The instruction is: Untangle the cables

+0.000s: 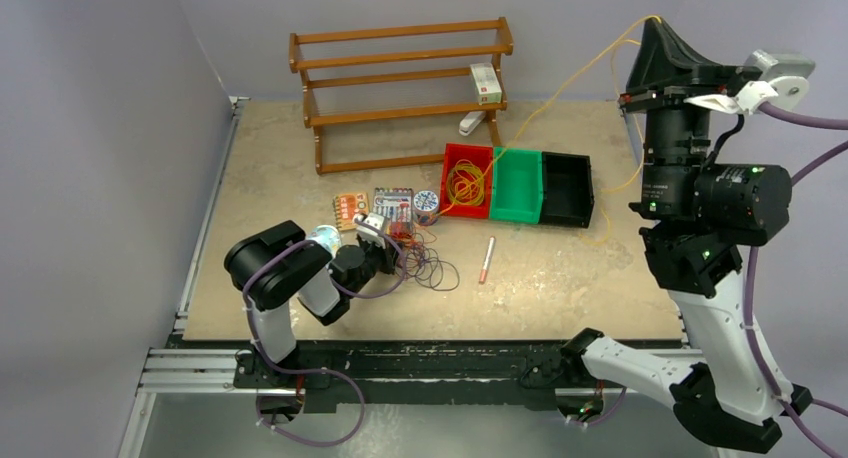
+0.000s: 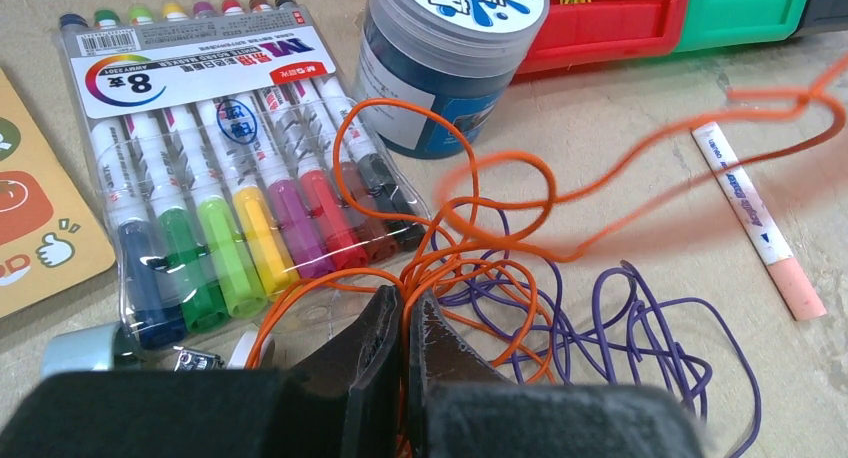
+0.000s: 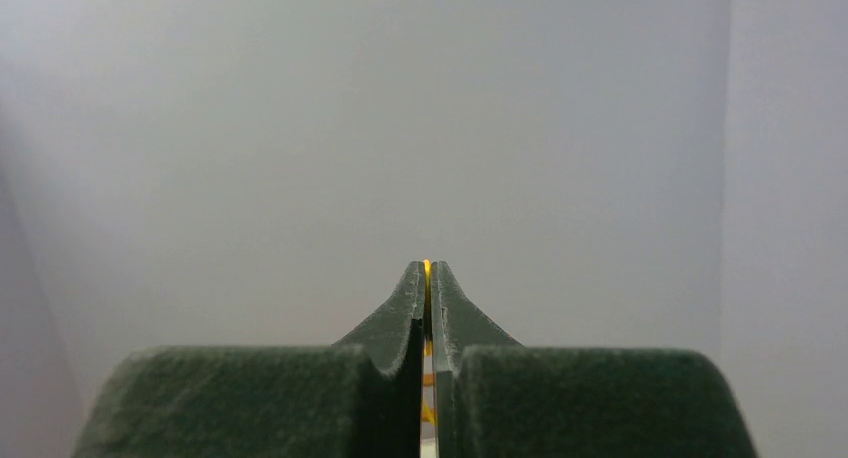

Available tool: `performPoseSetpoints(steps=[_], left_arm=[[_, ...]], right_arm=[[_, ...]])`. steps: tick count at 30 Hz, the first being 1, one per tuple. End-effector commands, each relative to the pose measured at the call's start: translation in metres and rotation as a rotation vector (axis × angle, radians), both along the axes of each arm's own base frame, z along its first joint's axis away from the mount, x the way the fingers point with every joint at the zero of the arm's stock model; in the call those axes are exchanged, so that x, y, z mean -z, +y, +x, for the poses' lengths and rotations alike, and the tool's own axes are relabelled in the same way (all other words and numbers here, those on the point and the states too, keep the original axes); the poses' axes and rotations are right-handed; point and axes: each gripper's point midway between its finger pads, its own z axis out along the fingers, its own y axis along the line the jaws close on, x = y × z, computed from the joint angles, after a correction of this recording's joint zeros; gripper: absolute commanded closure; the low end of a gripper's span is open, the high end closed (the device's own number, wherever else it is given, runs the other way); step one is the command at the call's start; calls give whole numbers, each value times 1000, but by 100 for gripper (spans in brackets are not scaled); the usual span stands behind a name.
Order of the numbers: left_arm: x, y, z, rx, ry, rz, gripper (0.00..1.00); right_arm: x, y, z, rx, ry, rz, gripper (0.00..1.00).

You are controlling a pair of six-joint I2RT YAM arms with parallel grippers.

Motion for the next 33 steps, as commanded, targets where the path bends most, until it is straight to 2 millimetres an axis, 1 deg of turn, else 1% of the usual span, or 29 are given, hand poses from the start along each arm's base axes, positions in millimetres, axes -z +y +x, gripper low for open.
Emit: performPoseSetpoints(steps=[1,7,11,14,18,22,23,25,26,30,32,33], left_arm=[[1,5,0,-30,0,-16,100],[5,8,-1,-41,7,-7,100],[9,11,-2,-52,14,1,100],[10,12,-3,-55,17,-6,100],[12,14,-4,-60,24,-4,100],[14,19,-6,-73,32,0,100],[13,18,-8,-65,32,-3,100],[10,16,-9,-53,37,-7,100],[8,15,-9,-50,40,-9,98],[-8,10,-11,-48,59,-1,75],[-20,8,-14,-46,61,13,65],[-27,8,-16,-48,61,18,58]], right_arm=[[-27,-38,-27,119,-95,73,100],[-34,-56,-36,199,-108,86,100],[-45,-71,-53,227,-165,119,100],[-50,-73,-56,232,-176,121,100],[-48,-74,-53,250,-159,121,100],[-54,-87,-65,276,-187,154,100],[-55,-86,-67,264,-196,156,100],[-54,-81,-64,240,-187,145,100],[-51,-78,-60,235,-173,138,100],[-28,-54,-34,186,-80,76,100],[-13,-42,-22,155,-36,53,100],[-4,-37,-17,141,-11,47,100]])
